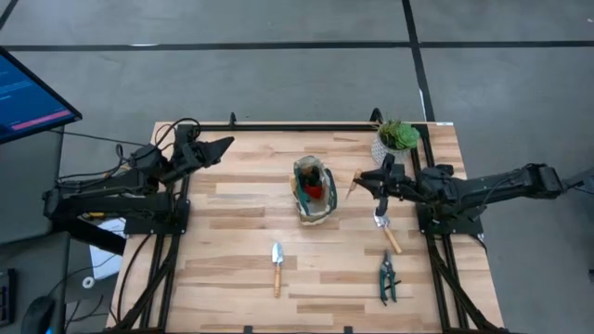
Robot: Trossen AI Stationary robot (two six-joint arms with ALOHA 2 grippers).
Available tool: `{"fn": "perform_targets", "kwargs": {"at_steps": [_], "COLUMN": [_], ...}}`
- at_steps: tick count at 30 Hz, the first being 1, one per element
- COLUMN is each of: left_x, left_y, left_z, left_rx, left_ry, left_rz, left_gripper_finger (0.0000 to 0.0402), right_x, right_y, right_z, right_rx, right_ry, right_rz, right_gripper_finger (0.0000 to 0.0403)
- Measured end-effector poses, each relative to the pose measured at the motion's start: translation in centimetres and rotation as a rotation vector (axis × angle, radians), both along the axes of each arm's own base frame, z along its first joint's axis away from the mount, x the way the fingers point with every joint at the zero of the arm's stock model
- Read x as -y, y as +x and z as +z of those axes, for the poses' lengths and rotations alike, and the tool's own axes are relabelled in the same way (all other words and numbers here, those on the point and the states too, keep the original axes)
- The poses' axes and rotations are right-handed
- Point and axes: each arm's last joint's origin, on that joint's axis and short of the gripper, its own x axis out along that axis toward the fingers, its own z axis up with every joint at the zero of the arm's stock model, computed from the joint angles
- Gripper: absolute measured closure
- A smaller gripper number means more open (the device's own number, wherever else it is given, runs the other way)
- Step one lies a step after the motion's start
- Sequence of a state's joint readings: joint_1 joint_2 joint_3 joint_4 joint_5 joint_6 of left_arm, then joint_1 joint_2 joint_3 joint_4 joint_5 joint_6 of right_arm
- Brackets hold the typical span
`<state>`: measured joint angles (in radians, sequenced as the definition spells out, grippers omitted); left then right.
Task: Pick & Place Garden tools in Gardening bag
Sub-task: Put the brown trowel into the gardening bag
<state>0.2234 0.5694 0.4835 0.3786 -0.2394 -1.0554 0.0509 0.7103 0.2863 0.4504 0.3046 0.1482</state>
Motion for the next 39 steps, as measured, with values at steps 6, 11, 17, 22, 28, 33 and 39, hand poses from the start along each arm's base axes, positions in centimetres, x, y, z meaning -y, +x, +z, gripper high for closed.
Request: {"fn": "perform_targets", "kwargs": {"at_steps": [6, 11, 17, 22, 28, 33, 39], "left_x": [0.0, 0.0, 0.0, 0.0, 0.0, 0.0, 0.0], "left_y": [0.0, 0.0, 0.0, 0.0, 0.0, -0.1, -0.1], "left_z": [0.1, 0.1, 0.1, 0.1, 0.1, 0.2, 0.2], "left_rx": [0.006, 0.008, 0.010, 0.013, 0.014, 0.017, 0.019], "left_ry": [0.001, 0.002, 0.003, 0.004, 0.006, 0.007, 0.007], "left_rz": [0.000, 0.000, 0.000, 0.000, 0.001, 0.001, 0.002], "left_gripper_finger": [0.0300, 0.0300, 0.0300, 0.0300, 0.0300, 0.0300, 0.0300], "right_x": [0.0, -0.1, -0.1, 0.2, 0.6, 0.7, 0.6], "right_y": [1.2, 2.2, 3.1, 3.3, 3.6, 4.3, 5.0], "right_z": [-0.5, -1.2, -1.0, -1.1, -1.5, -2.3, -3.1], "right_rx": [0.005, -0.006, 0.072, 0.079, 0.056, 0.031, 0.020], "right_ry": [0.009, 0.034, 0.028, 0.025, 0.006, 0.009, 0.012], "right_rz": [0.044, 0.063, 0.075, 0.069, 0.045, 0.074, 0.093], "right_gripper_finger": [0.0351, 0.0351, 0.0351, 0.0351, 0.0351, 0.0351, 0.0351]}}
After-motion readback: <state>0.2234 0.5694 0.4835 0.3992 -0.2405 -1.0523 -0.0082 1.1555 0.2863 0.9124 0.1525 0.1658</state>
